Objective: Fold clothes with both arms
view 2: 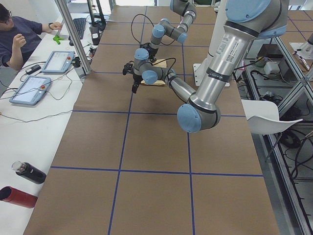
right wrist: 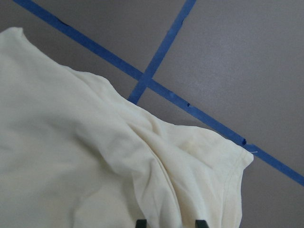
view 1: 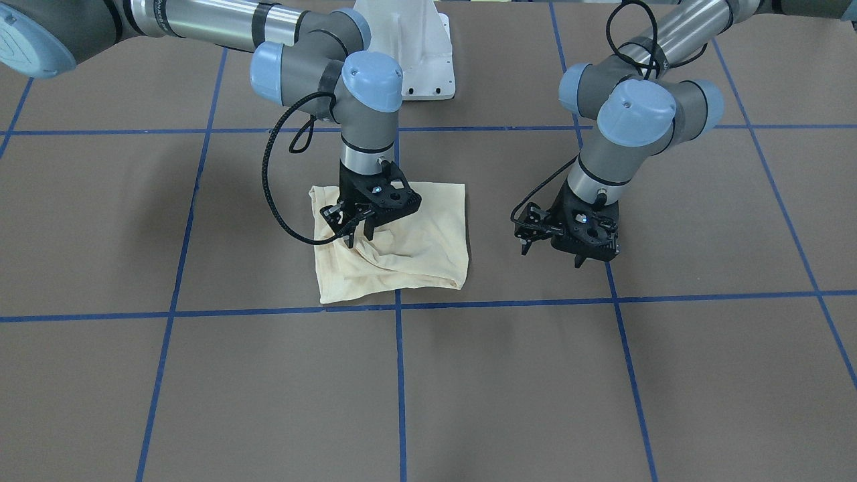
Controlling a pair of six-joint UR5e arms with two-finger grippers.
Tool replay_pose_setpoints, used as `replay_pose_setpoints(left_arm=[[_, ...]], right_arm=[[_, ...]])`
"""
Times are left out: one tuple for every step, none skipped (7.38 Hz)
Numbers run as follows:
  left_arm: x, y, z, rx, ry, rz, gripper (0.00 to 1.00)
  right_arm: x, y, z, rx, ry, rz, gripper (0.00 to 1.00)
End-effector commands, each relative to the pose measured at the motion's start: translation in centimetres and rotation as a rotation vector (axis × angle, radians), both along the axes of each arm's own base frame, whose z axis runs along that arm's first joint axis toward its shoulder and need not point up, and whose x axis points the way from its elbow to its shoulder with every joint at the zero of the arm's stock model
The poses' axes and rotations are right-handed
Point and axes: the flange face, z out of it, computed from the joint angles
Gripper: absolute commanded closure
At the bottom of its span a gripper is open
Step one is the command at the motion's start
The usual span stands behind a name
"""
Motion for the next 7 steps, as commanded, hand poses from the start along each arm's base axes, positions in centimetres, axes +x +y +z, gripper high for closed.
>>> replay_pose_setpoints(left_arm=[[0.0, 0.0, 0.0, 0.000, 0.000, 0.000, 0.00], [0.0, 0.0, 0.0, -0.001, 0.000, -0.001, 0.00], [0.0, 0.0, 0.1, -0.005, 0.000, -0.003, 0.00], [0.0, 0.0, 0.1, -0.006, 0.000, -0.004, 0.00], [0.0, 0.0, 0.1, -0.006, 0.000, -0.004, 0.00], [0.0, 0.0, 0.1, -0.006, 0.000, -0.004, 0.00], [0.0, 0.0, 0.1, -0.006, 0.000, -0.004, 0.00]], right_arm=[[0.0, 0.2, 0.4, -0.002, 0.006, -0.004, 0.64], [0.1, 0.2, 0.6, -0.001, 0.010, -0.006, 0.71], [0.2, 0.0, 0.8, 0.004, 0.014, -0.008, 0.88], [0.6, -0.4, 0.6, 0.008, 0.013, -0.002, 1.00], [1.1, -1.2, 0.6, 0.010, 0.014, 0.009, 1.00], [1.8, -2.3, 1.0, 0.022, 0.028, 0.012, 1.00], [2.6, -3.6, 1.5, 0.029, 0.042, 0.016, 1.00]])
